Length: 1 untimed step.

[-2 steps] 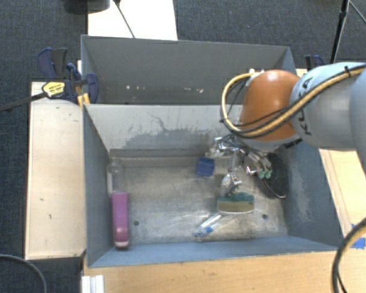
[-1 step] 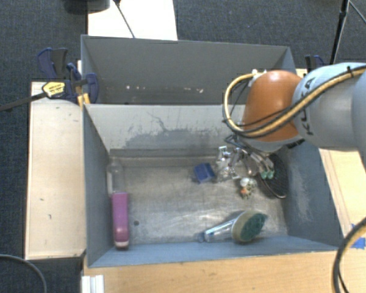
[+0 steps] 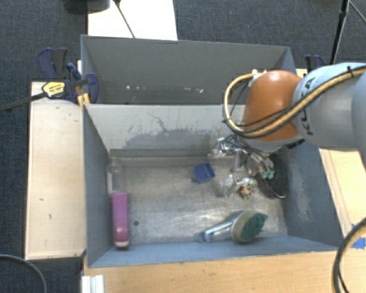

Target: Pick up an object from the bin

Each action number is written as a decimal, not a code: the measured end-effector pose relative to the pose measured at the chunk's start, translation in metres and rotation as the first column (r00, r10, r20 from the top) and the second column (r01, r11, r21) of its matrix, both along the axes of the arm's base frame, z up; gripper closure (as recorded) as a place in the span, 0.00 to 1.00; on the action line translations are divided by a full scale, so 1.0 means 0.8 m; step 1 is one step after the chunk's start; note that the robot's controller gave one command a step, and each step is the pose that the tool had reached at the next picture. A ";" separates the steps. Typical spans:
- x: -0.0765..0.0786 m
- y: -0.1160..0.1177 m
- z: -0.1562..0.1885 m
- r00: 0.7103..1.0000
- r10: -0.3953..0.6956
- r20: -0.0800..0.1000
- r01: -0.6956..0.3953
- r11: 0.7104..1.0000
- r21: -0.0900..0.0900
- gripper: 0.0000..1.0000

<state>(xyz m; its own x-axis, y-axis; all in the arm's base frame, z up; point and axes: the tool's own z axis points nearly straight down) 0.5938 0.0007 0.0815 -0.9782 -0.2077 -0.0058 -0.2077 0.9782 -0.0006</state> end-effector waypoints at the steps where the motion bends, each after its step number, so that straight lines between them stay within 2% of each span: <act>1: 0.000 0.094 -0.007 0.968 -0.250 0.003 0.250 0.968 0.005 0.00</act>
Offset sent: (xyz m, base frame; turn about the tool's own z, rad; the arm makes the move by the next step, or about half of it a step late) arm -0.0016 0.0730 -0.0071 0.2545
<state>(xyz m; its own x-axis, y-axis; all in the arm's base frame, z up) 0.5940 0.0761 0.0763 -0.9990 0.0430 -0.0095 0.0430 0.9991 0.0039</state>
